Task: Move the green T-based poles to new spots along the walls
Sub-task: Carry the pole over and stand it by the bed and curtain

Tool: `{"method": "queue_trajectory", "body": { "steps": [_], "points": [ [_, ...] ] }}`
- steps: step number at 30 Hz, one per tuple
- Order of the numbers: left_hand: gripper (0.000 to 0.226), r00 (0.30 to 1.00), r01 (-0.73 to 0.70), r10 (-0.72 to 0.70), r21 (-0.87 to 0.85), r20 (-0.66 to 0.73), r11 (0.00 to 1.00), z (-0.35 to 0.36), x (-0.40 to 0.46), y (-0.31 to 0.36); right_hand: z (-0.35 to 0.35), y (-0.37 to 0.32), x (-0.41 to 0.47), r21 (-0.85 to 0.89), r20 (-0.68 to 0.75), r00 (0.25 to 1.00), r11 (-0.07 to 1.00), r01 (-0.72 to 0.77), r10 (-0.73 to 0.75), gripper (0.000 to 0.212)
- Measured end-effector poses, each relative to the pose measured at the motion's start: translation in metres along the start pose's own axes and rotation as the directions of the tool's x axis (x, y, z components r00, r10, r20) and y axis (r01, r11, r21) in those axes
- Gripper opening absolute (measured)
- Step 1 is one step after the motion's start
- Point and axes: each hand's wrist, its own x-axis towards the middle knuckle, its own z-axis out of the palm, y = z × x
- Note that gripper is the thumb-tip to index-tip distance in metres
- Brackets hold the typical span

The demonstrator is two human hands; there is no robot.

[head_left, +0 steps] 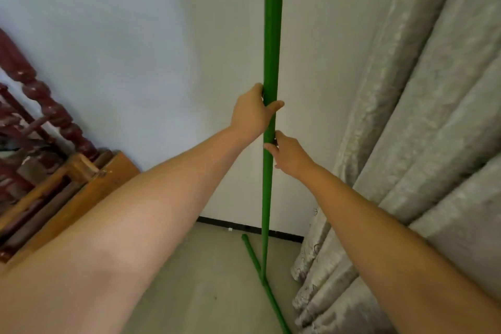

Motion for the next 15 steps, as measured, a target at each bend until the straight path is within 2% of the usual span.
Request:
{"method": "queue_trajectory", "body": {
  "steps": [7, 11, 15],
  "points": [
    [0.034, 0.999, 0.030, -0.029, 0.015, -0.042, 0.999, 0.016, 0.014, 0.003, -0.012, 0.011, 0.019, 0.010, 0.027, 0.999, 1.000, 0.018, -0.018, 0.029],
    [0.033, 0.997, 0.060, -0.062, -0.036, -0.045, 0.998, 0.010, 0.007, -0.001, -0.007, 0.011, 0.017, 0.044, 0.031, 0.999, 0.999, 0.030, -0.032, 0.029],
    [0.043, 0.986, 0.126, -0.113, -0.108, 0.120, 0.986, -0.006, -0.012, -0.001, -0.008, 0.010, 0.012, 0.074, 0.069, 0.998, 0.997, 0.004, -0.009, 0.044]
  ]
}}
